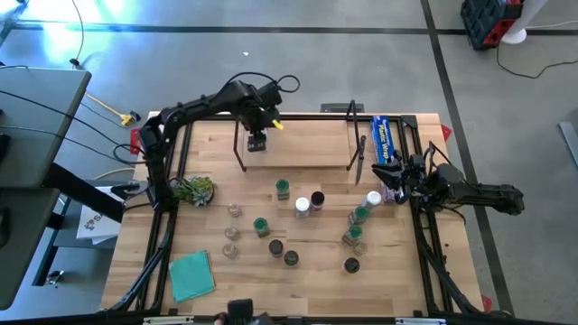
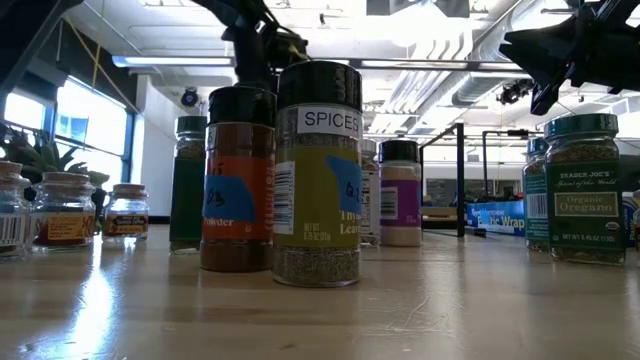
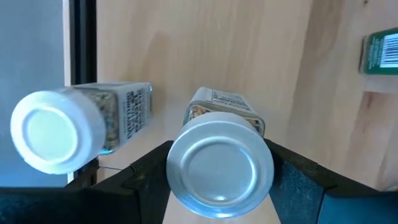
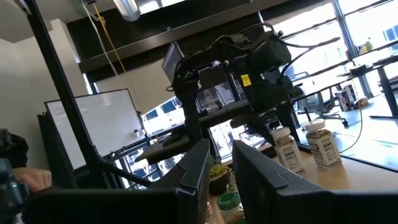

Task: Shelf spices
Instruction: Put the white seasoning bottle on the shelf aligned with the other white seasoning bottle

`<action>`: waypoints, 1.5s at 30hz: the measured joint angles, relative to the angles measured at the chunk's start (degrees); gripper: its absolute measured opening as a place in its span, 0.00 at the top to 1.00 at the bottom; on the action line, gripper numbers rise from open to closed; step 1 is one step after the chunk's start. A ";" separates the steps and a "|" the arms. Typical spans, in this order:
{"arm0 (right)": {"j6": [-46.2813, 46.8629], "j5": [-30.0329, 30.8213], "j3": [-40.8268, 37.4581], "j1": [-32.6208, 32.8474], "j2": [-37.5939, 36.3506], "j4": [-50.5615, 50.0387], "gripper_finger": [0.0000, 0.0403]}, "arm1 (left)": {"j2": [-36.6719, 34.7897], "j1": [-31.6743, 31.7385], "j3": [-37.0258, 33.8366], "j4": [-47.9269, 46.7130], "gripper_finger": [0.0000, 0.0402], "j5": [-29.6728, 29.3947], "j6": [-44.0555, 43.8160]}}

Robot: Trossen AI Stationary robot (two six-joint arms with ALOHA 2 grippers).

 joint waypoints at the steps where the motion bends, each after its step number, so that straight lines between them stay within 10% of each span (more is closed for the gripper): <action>1: 0.00 -0.01 0.00 0.01 0.01 0.02 0.84 | 0.00 0.34 0.00 0.05 0.44 0.13 0.36; 45: 0.20 0.00 0.00 -0.01 0.00 0.00 0.84 | -0.02 2.38 0.02 4.24 0.43 -3.77 0.41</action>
